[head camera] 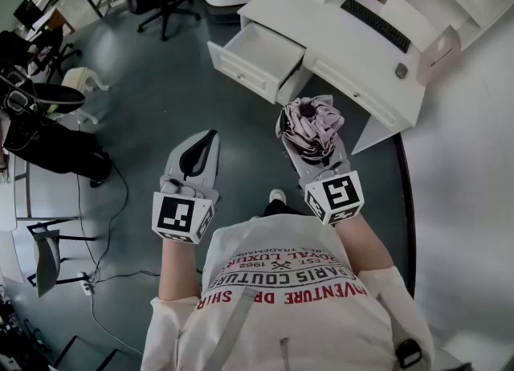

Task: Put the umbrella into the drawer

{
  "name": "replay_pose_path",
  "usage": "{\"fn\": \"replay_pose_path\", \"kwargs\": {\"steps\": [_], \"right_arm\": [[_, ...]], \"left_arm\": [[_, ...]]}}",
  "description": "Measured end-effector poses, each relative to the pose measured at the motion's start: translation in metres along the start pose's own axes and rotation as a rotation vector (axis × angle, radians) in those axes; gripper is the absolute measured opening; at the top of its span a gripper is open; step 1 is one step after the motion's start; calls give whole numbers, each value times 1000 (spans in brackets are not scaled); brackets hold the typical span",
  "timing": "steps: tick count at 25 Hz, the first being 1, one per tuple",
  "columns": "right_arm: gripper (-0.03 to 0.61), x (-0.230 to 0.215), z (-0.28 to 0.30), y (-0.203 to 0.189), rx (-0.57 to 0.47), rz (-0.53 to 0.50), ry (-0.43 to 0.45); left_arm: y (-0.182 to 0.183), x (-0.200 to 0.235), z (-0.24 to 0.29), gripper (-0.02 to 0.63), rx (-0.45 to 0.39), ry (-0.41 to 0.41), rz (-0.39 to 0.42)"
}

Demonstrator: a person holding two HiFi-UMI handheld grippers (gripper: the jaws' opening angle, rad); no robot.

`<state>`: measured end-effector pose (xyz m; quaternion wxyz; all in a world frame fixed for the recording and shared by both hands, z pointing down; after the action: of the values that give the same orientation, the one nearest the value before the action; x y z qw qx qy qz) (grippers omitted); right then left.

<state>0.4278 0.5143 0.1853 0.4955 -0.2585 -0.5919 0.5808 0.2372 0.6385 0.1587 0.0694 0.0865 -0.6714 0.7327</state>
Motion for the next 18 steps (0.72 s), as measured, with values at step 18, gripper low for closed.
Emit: {"fn": "replay_pose_path", "kwargs": {"steps": [18], "right_arm": [[206, 21, 42, -5, -4, 31, 79]], "left_arm": [[-10, 36, -8, 8, 20, 42, -5]]}}
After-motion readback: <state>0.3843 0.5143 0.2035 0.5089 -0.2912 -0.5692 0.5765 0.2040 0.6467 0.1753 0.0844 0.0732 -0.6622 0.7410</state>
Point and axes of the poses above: the fingertips, and each gripper's own axes: z forward along the fingers, x to its left, y out of its top, the point moved 7 cm from there along -z, backward along the fingers, and after that the axes turned 14 degrees about -z, right-handed, at the moved point
